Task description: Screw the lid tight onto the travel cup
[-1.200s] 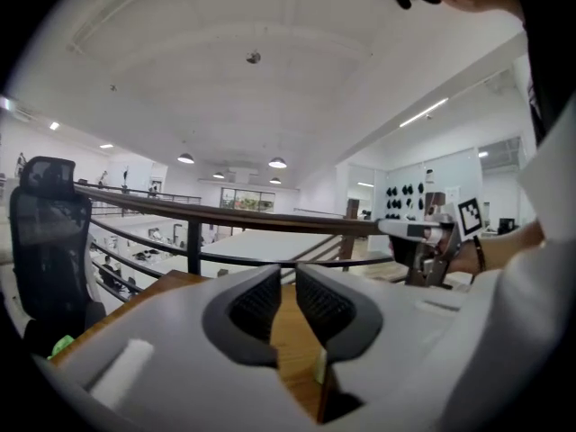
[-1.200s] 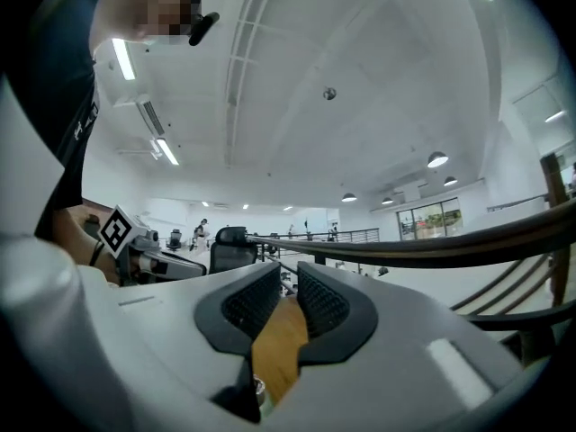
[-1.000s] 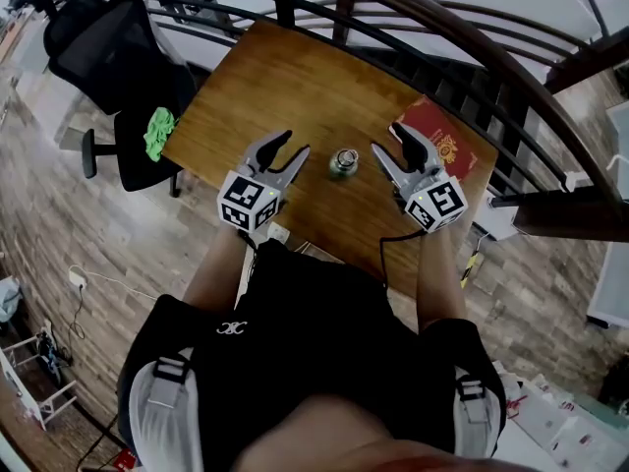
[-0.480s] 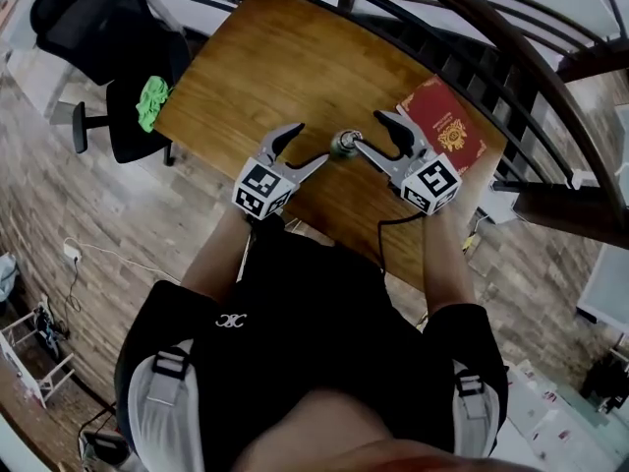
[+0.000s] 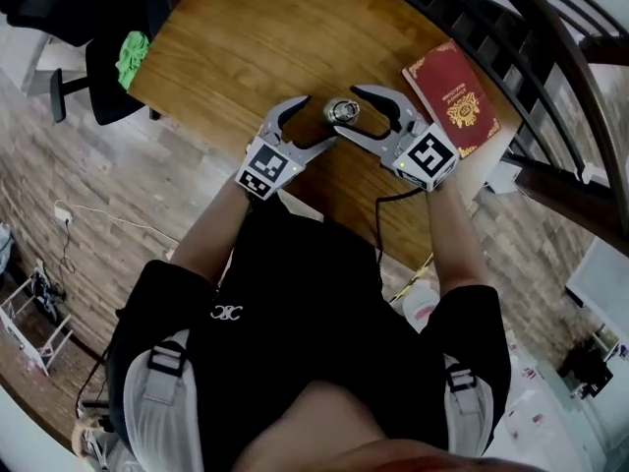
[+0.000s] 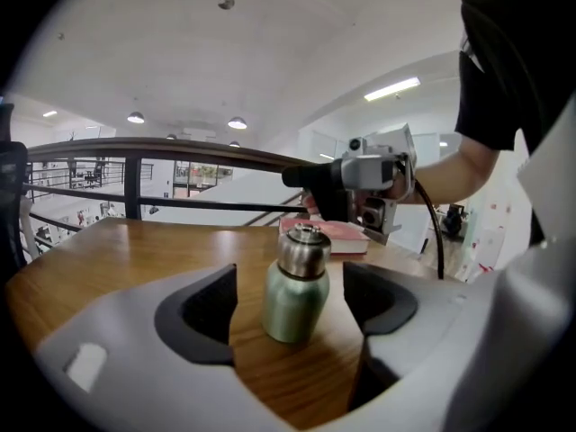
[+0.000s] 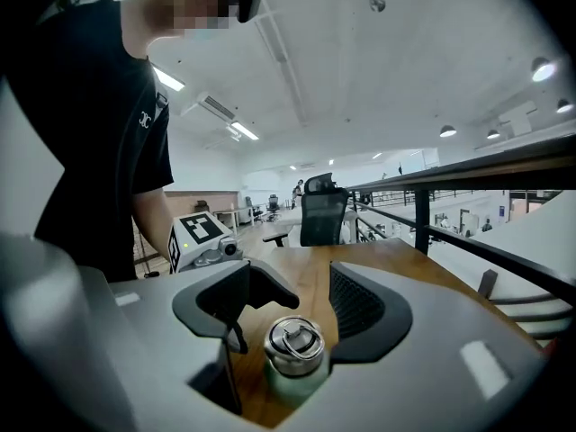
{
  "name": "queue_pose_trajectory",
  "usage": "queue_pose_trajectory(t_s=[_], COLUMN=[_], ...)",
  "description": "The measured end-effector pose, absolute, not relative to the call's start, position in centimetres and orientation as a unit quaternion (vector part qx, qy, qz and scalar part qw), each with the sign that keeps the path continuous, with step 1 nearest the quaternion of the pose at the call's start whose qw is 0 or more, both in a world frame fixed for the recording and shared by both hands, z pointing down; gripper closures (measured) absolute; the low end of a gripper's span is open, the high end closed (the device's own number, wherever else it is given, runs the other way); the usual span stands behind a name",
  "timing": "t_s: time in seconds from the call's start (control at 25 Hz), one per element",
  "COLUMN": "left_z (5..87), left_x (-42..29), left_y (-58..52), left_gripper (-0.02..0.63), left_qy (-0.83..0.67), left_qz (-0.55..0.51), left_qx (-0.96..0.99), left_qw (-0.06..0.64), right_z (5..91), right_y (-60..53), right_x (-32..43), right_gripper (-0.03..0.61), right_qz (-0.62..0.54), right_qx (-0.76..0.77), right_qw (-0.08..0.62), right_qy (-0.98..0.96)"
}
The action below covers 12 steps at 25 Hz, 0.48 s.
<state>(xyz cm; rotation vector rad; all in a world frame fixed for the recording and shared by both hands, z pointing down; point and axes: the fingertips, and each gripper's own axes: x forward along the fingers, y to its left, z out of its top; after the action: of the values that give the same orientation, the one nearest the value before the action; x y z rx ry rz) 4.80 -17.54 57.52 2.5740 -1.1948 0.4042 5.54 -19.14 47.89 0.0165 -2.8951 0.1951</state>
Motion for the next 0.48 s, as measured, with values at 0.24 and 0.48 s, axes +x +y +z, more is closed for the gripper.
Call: queue_pose_trajectory(t_s=[0.24,0.48], left_z=[60.4,62.6], left_x=[6.1,8.0], left_y=[-18.3,-19.3], left_gripper=[0.207,0.198], left_qy=[-0.416,-0.387], left_qz=[0.135,0.154], left_qx=[0.885,0.896], left_qw=[0.159,0.156], right_z=[50.2,52.3], right_y=[-18.3,-16.7], right_x=[4.6,3.7], right_gripper=[0.313,0.311], right_qz=[0.049,0.008], right_qx=[-0.074,-0.165], right_qw=[0.146,0.188], right_qy=[-0.985,-0.968])
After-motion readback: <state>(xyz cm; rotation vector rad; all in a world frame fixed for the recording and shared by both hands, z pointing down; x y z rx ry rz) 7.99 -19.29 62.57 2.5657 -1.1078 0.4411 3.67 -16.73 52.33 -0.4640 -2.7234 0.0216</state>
